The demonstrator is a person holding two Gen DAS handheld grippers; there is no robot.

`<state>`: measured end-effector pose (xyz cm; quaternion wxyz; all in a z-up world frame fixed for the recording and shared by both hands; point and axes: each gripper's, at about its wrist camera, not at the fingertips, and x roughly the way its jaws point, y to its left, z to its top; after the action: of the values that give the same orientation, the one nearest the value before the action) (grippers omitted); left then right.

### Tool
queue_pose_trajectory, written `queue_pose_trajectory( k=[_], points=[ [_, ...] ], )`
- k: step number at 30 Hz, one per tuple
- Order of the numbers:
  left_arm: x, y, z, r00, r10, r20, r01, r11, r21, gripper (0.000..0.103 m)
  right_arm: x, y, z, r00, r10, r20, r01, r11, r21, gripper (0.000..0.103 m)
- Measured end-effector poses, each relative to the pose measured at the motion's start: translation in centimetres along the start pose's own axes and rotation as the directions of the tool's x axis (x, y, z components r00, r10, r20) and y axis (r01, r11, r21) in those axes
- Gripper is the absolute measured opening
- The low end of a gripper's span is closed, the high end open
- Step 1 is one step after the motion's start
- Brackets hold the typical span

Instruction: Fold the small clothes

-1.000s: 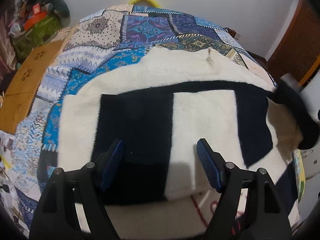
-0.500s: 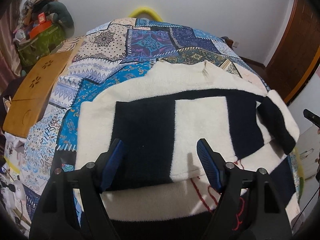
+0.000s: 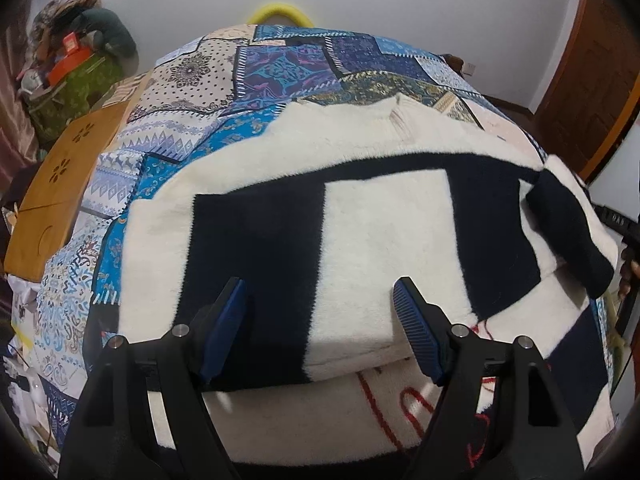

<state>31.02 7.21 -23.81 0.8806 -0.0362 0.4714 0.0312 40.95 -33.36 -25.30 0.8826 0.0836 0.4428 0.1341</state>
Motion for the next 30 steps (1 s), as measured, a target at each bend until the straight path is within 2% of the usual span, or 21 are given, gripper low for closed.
queue_pose_trajectory(
  k=[3, 6, 9, 12, 14, 16, 17, 20, 21, 25, 30],
  points=[
    [-0.7, -0.1, -0.4, 1.000, -0.017, 0.015, 0.017, 1.000, 0.009, 0.075, -1.9, 1.5, 0.7, 0.999, -0.015, 0.043, 0.017, 0.998, -0.053, 0.015],
    [-2.1, 0.3, -0.8, 0.998, -0.041, 0.039, 0.041, 0.999, -0.003, 0.075, -4.8, 4.3, 1.6, 0.992, -0.020, 0.127, 0.039, 0.987, -0.153, 0.014],
    [-3.8, 0.8, -1.3, 0.997, -0.043, 0.061, 0.043, 0.999, -0.003, 0.075, -8.5, 8.5, 3.1, 0.976, 0.063, 0.209, -0.014, 0.973, -0.228, 0.014],
    [-5.6, 1.5, -1.7, 0.995, -0.014, 0.099, 0.014, 1.000, 0.004, 0.075, -11.0, 12.9, 3.5, 0.957, 0.169, 0.238, -0.091, 0.947, -0.307, 0.014],
    [-6.9, 2.2, -1.9, 0.993, -0.012, 0.119, 0.013, 1.000, -0.006, 0.075, -12.1, 16.7, 3.2, 0.940, 0.262, 0.217, -0.168, 0.912, -0.373, 0.014],
    [-8.1, 3.1, -2.1, 0.991, -0.014, 0.133, 0.017, 1.000, -0.022, 0.075, -12.4, 20.8, 2.3, 0.921, 0.368, 0.130, -0.277, 0.851, -0.445, 0.019],
    [-8.6, 3.5, -2.2, 0.990, -0.011, 0.141, 0.015, 1.000, -0.027, 0.075, -12.5, 22.2, 1.9, 0.913, 0.396, 0.101, -0.309, 0.829, -0.466, 0.019],
    [-9.8, 4.6, -2.6, 0.987, -0.002, 0.160, 0.009, 0.999, -0.041, 0.075, -12.8, 25.1, 0.4, 0.896, 0.441, 0.047, -0.354, 0.775, -0.523, 0.037],
    [-10.2, 5.0, -2.7, 0.987, -0.004, 0.163, 0.012, 0.999, -0.051, 0.075, -13.0, 25.6, -0.1, 0.894, 0.446, 0.045, -0.354, 0.765, -0.539, 0.040],
    [-10.2, 5.8, -3.3, 0.989, -0.025, 0.146, 0.037, 0.996, -0.076, 0.075, -12.6, 24.7, -0.6, 0.900, 0.435, 0.032, -0.354, 0.772, -0.527, 0.041],
    [-8.8, 4.7, -3.1, 0.991, -0.091, 0.097, 0.099, 0.991, -0.088, 0.075, -11.6, 20.4, -1.6, 0.952, 0.300, 0.058, -0.236, 0.843, -0.483, 0.044]
  ],
)
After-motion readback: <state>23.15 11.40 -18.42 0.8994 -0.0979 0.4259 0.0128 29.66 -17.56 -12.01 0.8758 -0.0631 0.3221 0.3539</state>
